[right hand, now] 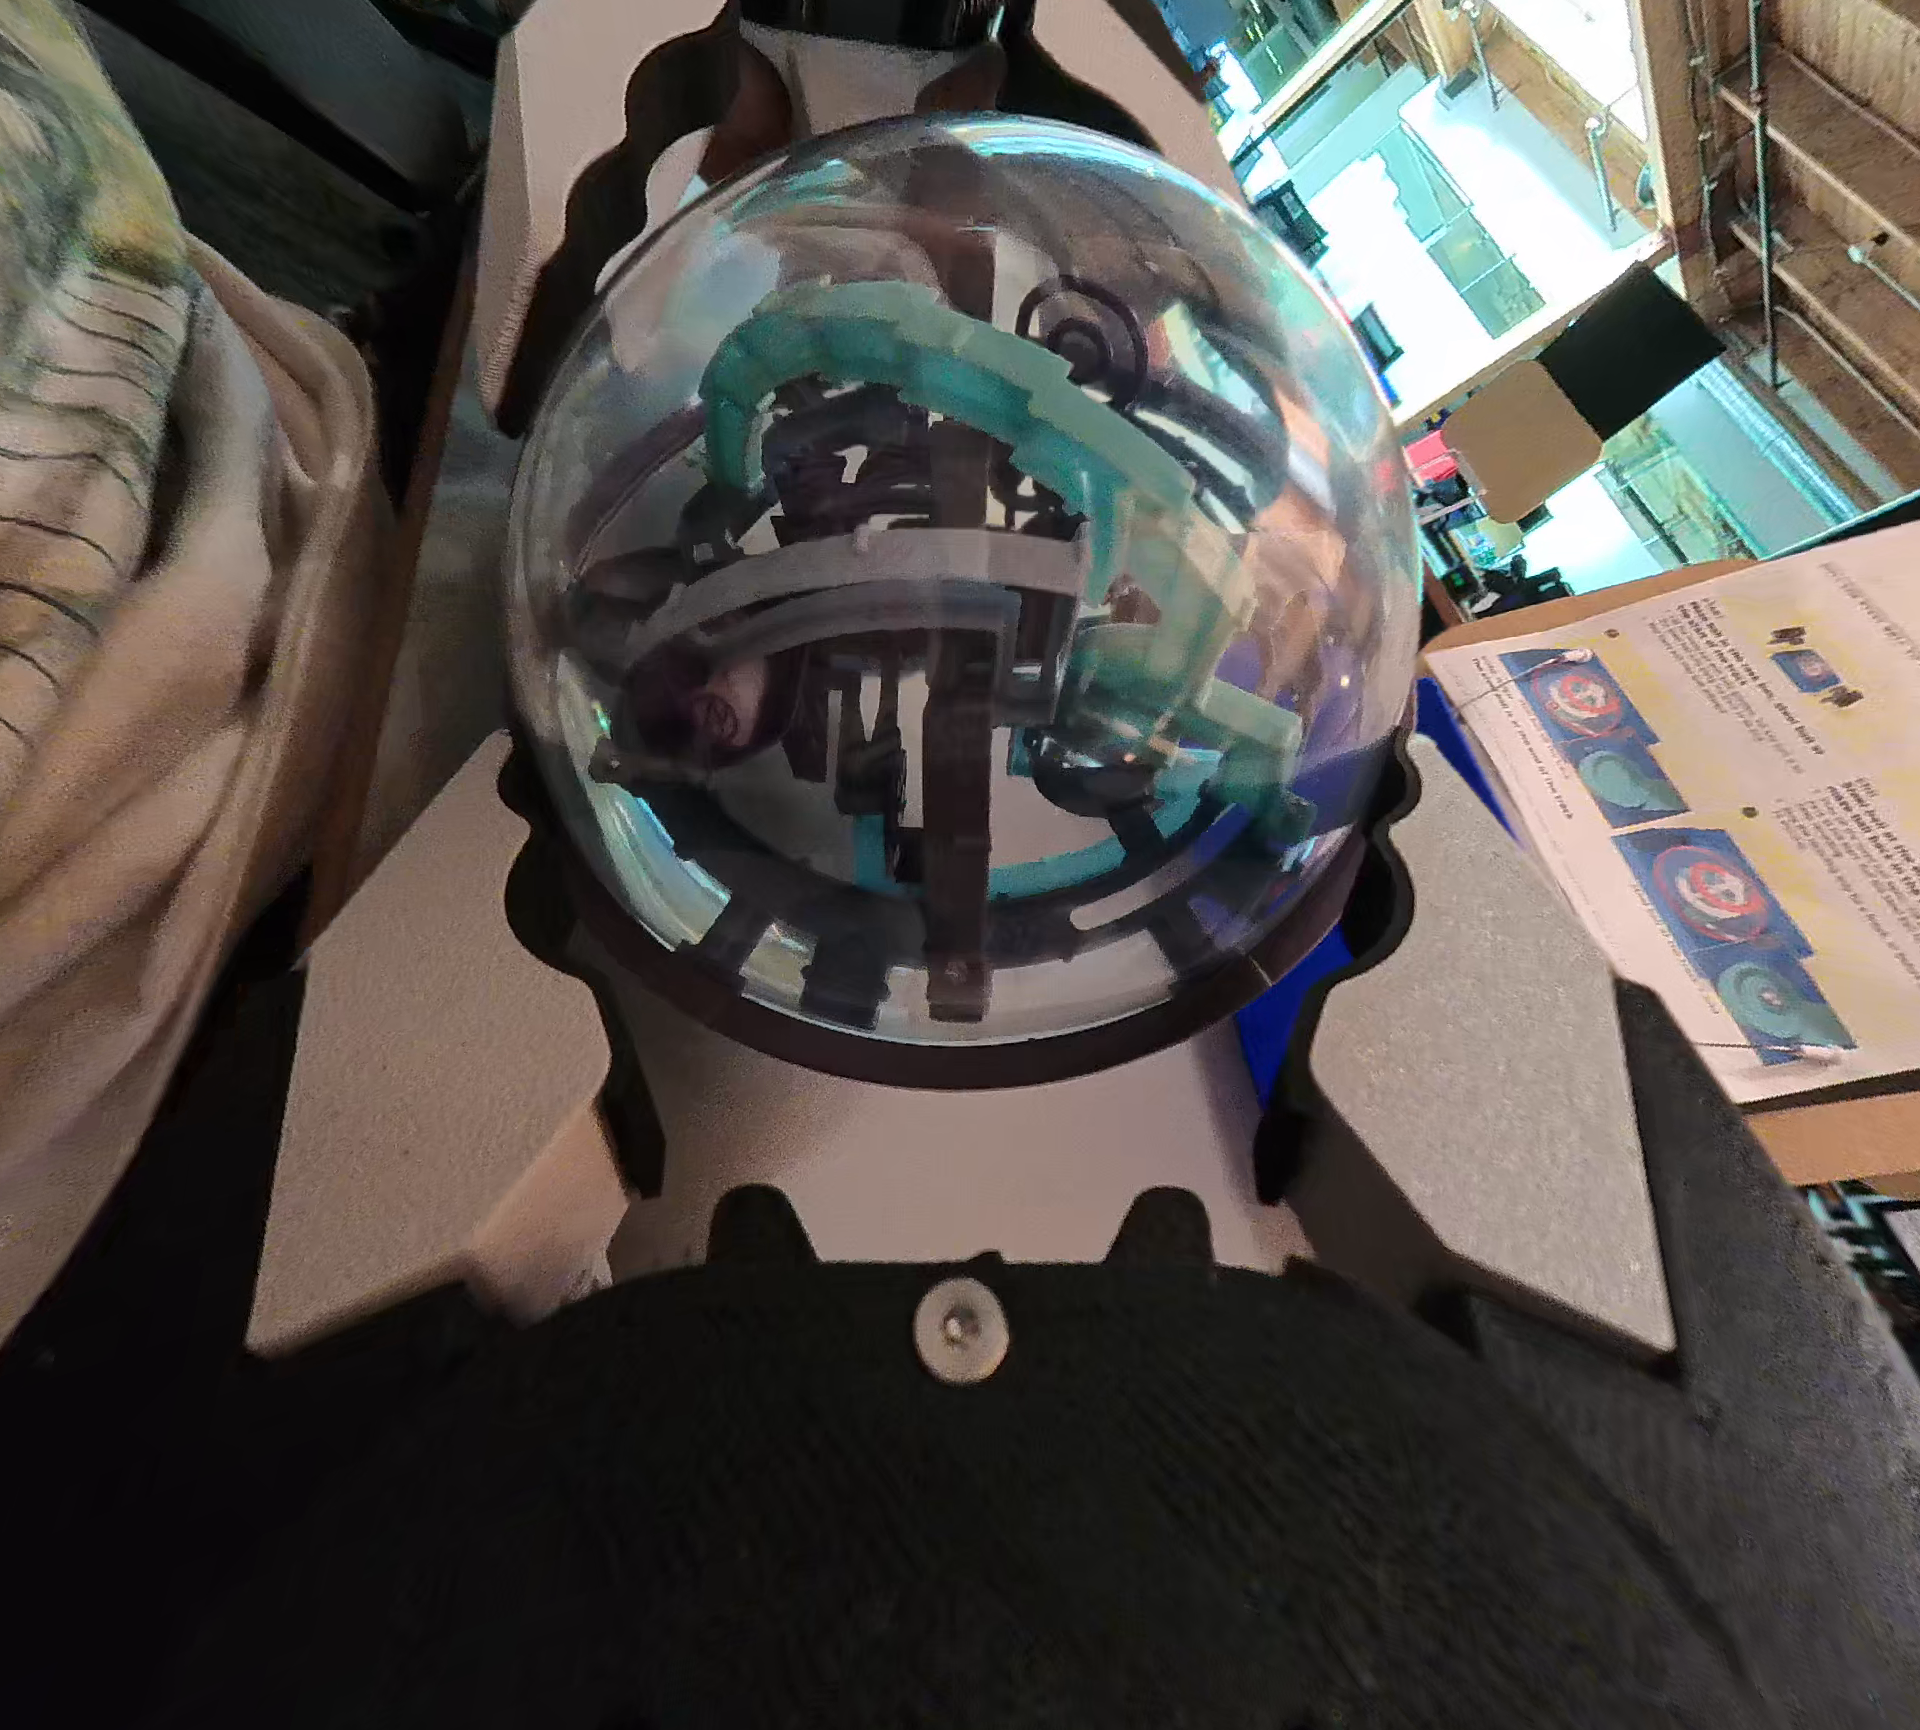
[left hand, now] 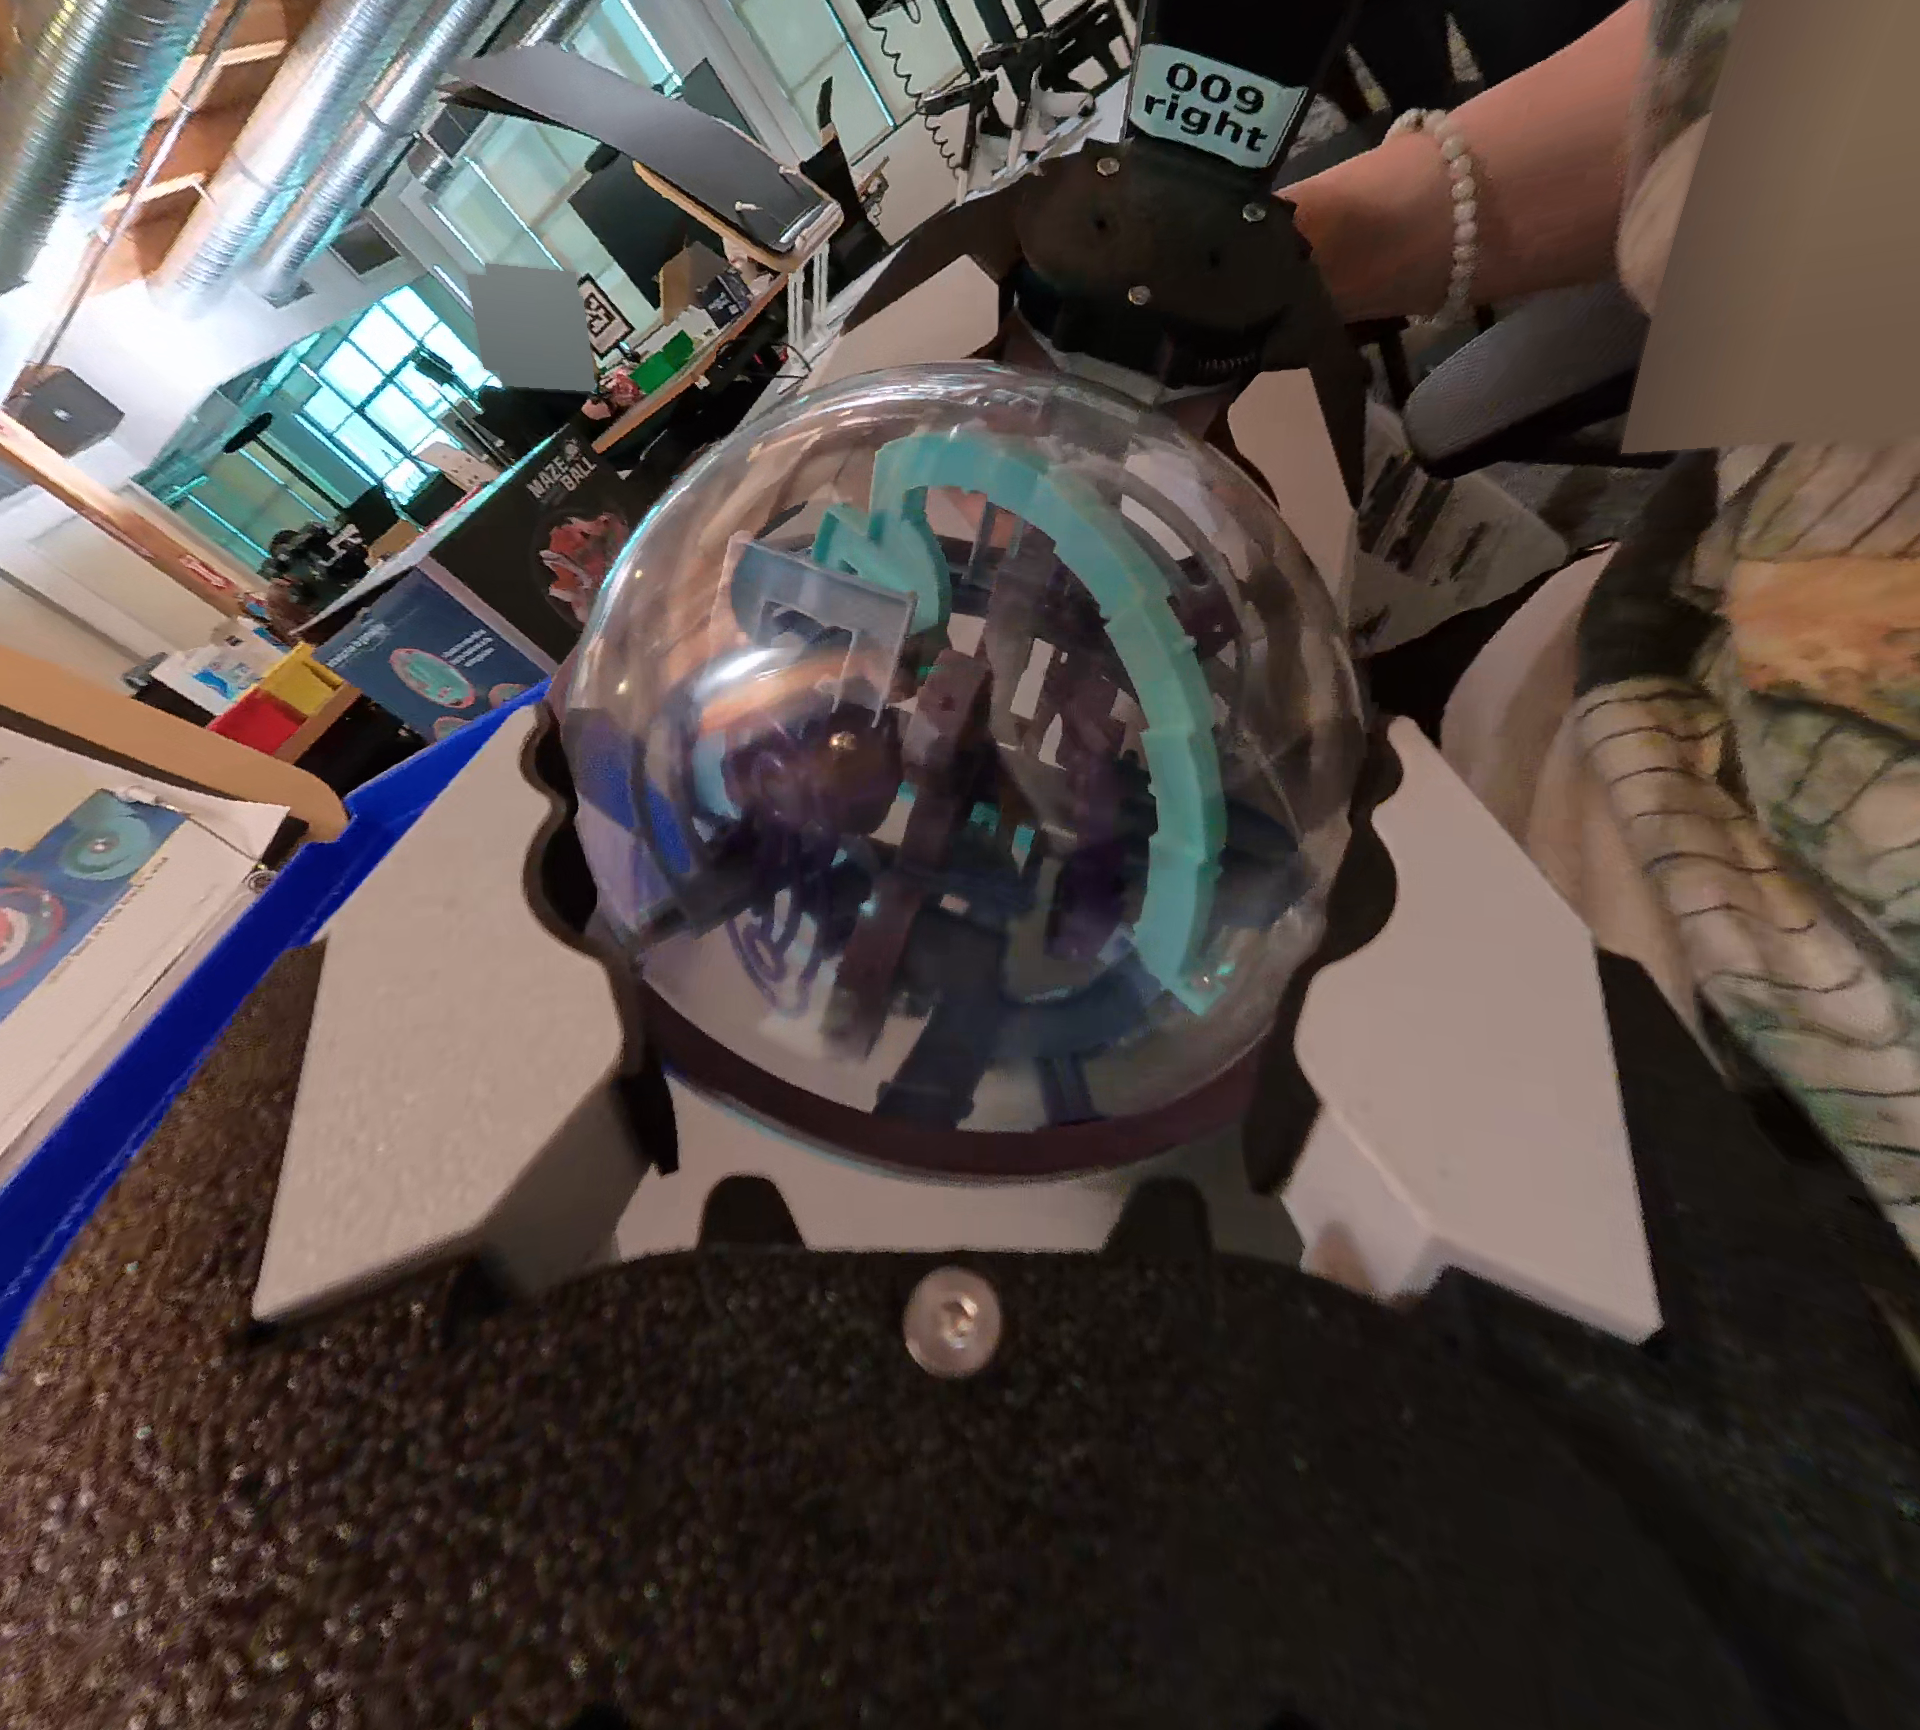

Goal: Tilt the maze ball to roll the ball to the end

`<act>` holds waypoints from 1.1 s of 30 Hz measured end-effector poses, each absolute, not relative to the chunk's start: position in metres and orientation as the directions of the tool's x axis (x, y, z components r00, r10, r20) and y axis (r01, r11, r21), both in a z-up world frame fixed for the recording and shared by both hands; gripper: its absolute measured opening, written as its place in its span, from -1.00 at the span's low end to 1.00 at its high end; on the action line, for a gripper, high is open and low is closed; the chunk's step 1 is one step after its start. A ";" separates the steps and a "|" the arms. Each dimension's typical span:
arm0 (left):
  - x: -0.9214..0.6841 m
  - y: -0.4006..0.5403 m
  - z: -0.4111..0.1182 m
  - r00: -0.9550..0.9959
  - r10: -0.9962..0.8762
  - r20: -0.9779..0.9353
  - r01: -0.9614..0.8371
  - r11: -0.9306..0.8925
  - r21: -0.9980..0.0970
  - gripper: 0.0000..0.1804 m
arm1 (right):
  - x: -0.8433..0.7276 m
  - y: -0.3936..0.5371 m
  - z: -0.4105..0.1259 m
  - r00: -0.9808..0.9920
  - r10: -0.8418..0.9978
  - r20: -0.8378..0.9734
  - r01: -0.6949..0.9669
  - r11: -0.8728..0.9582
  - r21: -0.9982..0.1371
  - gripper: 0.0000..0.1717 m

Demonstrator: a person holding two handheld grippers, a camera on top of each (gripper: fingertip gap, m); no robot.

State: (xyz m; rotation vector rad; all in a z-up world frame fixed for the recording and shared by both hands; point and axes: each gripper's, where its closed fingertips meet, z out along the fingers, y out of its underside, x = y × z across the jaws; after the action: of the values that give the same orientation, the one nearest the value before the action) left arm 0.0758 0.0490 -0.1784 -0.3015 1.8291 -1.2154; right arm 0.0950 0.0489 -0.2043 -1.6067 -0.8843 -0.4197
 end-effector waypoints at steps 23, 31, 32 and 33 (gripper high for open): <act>0.123 0.082 -0.171 -0.546 -0.789 -0.282 0.034 0.315 -0.948 0.59 | 0.129 0.088 -0.209 0.816 0.388 0.429 0.515 -0.149 -0.844 0.83; 0.136 0.096 -0.170 -0.541 -0.839 -0.053 -0.090 0.120 -0.989 0.60 | 0.135 0.096 -0.208 0.870 0.432 0.238 0.362 -0.232 -0.903 0.83; 0.136 0.097 -0.170 -0.545 -0.837 -0.041 -0.084 0.103 -0.991 0.60 | 0.135 0.097 -0.207 0.873 0.427 0.235 0.358 -0.236 -0.903 0.83; 0.136 0.099 -0.169 -0.548 -0.836 -0.030 -0.073 0.084 -0.994 0.61 | 0.134 0.098 -0.207 0.875 0.423 0.236 0.360 -0.241 -0.901 0.83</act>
State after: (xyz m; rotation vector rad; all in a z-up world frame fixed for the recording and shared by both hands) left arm 0.1355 0.0986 -0.1695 -0.9023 1.7264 -1.5259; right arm 0.1341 0.0975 -0.2071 -1.8529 -0.5849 0.0660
